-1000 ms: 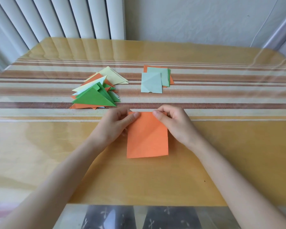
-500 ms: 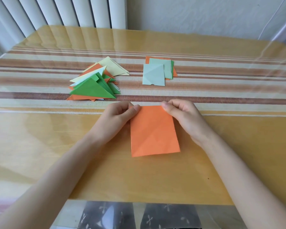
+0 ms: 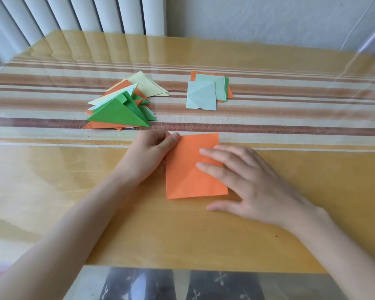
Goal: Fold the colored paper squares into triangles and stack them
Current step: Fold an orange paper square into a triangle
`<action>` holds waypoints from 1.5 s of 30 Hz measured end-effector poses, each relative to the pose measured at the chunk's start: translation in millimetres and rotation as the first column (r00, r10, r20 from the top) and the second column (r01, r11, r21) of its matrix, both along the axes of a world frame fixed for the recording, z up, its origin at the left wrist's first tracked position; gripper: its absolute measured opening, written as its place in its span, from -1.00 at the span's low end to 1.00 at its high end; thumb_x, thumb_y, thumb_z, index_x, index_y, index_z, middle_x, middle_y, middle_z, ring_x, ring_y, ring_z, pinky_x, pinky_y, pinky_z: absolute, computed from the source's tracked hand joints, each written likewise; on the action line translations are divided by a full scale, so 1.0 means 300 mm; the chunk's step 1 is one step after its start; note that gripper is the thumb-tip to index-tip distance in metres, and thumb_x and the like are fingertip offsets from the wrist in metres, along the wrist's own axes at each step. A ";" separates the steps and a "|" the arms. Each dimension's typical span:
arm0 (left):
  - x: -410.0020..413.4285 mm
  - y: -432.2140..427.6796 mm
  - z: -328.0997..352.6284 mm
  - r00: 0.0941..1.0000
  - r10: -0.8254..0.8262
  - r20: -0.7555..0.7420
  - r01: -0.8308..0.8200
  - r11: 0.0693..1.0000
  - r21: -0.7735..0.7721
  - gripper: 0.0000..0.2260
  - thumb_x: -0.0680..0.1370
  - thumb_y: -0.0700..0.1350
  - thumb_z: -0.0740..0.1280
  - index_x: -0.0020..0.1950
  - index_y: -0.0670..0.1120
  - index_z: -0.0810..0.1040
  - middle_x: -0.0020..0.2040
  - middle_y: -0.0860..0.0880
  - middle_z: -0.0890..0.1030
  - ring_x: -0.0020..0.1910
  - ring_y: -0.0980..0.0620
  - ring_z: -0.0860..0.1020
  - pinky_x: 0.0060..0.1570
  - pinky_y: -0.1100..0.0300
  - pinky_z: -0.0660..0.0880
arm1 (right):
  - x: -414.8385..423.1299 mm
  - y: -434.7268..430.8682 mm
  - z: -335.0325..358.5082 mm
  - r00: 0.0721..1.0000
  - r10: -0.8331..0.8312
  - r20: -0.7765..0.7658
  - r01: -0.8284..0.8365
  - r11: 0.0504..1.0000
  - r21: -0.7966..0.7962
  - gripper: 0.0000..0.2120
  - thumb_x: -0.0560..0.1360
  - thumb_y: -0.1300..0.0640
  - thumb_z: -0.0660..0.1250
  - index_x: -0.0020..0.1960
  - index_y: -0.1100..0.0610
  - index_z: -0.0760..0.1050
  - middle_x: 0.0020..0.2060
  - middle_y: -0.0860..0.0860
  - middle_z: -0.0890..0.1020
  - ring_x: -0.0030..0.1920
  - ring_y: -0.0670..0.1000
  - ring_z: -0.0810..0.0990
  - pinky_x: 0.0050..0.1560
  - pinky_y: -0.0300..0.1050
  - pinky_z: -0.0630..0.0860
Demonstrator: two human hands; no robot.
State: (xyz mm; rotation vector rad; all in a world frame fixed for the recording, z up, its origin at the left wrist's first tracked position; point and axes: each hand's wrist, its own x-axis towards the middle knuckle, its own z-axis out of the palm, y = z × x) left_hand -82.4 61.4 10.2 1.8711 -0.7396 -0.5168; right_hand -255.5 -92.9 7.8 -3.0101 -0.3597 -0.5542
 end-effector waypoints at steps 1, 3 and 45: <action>0.002 0.000 0.000 1.000 -0.001 -0.010 0.001 1.000 -0.002 -0.67 0.61 -0.01 0.26 -0.28 -0.18 0.42 -0.55 0.10 0.38 -0.58 0.13 0.32 -0.55 0.32 0.22 | 0.011 -0.004 0.000 0.998 0.030 0.047 -0.028 0.999 -0.031 -0.51 0.51 -0.11 0.29 0.34 0.13 0.43 0.32 0.10 0.49 0.30 0.13 0.43 0.32 0.03 0.34; 0.004 0.001 0.000 1.000 0.002 -0.008 -0.002 1.000 0.004 -0.67 0.61 -0.02 0.27 -0.30 -0.16 0.42 -0.56 0.11 0.39 -0.58 0.14 0.33 -0.54 0.34 0.24 | 0.026 -0.008 -0.002 0.990 0.070 0.126 -0.064 0.997 -0.053 -0.72 0.52 0.12 0.30 0.19 0.19 0.57 0.19 0.12 0.60 0.20 0.16 0.53 0.20 0.08 0.43; -0.079 0.256 -0.027 0.719 -0.300 0.627 0.229 0.954 0.194 -0.61 0.57 0.25 0.17 -0.10 -0.03 0.59 0.04 0.14 0.57 0.12 0.06 0.51 0.09 0.06 0.42 | 0.153 0.015 0.093 0.851 0.222 -0.476 0.361 0.412 0.837 -0.89 0.52 0.15 0.31 0.02 0.14 0.56 -0.10 0.05 0.68 -0.05 -0.07 0.61 0.06 -0.28 0.47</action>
